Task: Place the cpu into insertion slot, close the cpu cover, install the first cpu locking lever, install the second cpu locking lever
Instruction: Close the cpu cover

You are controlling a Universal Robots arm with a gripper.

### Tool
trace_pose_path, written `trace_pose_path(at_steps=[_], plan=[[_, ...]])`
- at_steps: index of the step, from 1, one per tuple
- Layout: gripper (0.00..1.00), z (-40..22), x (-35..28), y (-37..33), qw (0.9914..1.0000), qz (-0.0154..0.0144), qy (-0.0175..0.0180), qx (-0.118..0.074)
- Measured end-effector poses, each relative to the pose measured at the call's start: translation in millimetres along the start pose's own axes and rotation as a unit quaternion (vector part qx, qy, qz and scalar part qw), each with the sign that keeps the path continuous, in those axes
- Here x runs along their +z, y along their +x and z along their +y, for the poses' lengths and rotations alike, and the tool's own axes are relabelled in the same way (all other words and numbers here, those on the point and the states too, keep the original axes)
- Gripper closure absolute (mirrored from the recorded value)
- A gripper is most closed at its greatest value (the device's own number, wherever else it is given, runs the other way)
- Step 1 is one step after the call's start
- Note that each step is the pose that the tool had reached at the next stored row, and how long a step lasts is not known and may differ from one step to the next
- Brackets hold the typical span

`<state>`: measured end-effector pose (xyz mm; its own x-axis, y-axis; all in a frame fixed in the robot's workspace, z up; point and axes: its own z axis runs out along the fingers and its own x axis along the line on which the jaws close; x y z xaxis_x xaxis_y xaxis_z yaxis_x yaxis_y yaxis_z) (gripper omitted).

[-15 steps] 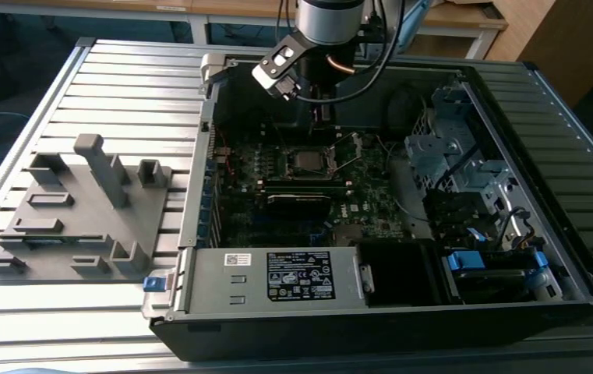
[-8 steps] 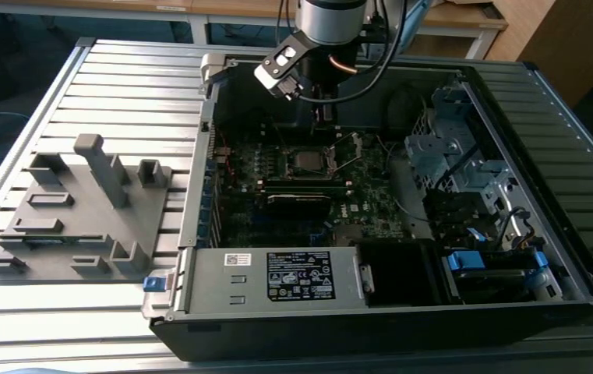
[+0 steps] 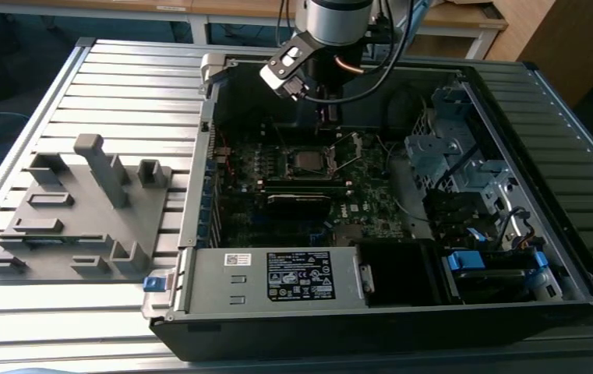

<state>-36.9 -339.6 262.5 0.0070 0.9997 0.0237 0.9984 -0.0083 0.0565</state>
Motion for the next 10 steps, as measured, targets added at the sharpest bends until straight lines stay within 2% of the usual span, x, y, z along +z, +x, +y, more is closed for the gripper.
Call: trace_pose_path(at_steps=[10], plan=[[0.89,1.7,0.1,0.0,1.0,0.0,0.0,0.0]])
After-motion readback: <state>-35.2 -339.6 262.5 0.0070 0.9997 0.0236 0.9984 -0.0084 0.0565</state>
